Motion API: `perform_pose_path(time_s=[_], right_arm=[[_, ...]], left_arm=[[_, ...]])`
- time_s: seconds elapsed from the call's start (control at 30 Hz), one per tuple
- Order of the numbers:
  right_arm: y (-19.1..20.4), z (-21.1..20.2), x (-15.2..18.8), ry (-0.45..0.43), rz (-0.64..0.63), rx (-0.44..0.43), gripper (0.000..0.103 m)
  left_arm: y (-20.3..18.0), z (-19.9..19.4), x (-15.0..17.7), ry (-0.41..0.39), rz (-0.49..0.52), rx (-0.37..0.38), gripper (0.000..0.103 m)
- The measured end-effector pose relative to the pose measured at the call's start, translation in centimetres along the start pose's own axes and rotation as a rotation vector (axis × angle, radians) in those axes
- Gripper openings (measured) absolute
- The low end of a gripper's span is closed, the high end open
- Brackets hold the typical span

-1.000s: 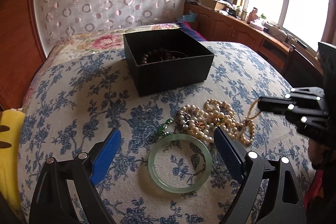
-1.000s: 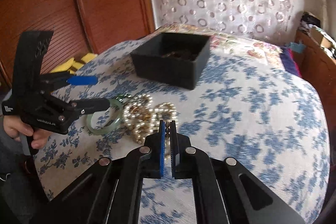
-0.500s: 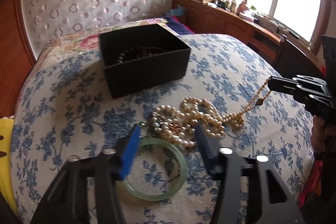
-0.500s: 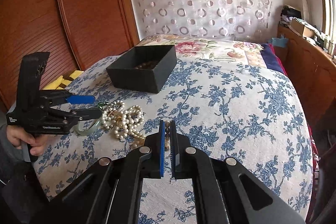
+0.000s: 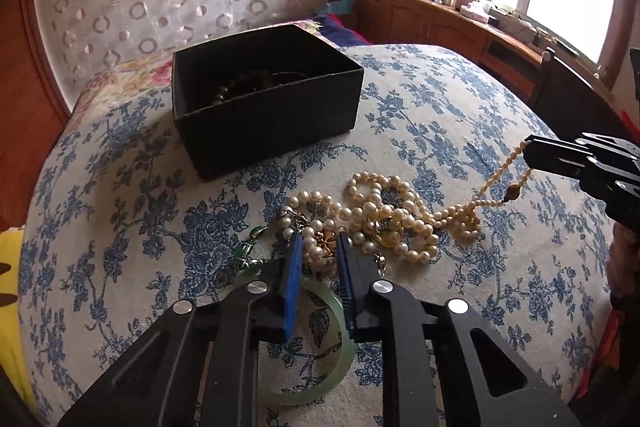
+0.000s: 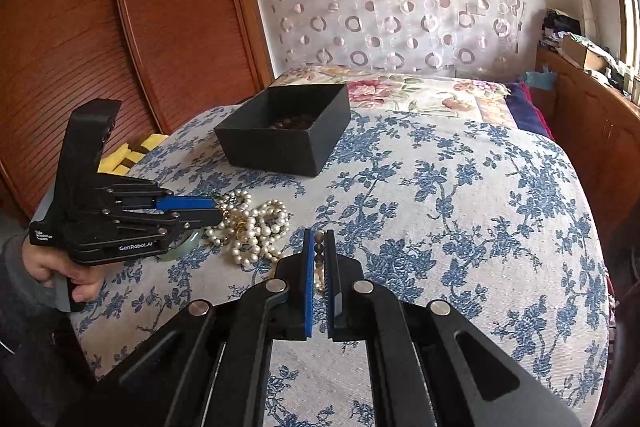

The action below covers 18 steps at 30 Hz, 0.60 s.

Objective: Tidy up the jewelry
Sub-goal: 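Close the left tool on the pearl necklace beside the jade bangle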

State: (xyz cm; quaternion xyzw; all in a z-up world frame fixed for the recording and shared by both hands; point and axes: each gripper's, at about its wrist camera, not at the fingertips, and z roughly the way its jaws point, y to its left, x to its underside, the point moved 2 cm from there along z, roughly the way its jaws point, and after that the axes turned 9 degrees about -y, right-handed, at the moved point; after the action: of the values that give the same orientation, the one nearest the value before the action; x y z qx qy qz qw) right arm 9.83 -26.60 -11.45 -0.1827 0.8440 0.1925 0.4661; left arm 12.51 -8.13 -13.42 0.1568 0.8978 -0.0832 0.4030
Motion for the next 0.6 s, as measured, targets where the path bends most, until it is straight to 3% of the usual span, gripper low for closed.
perform_pose_path(time_s=[0.27,0.6], right_arm=[[0.2,0.1,0.2,0.005,-0.005,0.000,0.005],[0.3,0.0,-0.3,-0.001,-0.013,0.001,0.005]], left_arm=[[0.5,-0.8,0.5,0.000,-0.016,0.022,0.007],[1.5,-4.2,-0.9,-0.094,-0.067,0.055,0.007]])
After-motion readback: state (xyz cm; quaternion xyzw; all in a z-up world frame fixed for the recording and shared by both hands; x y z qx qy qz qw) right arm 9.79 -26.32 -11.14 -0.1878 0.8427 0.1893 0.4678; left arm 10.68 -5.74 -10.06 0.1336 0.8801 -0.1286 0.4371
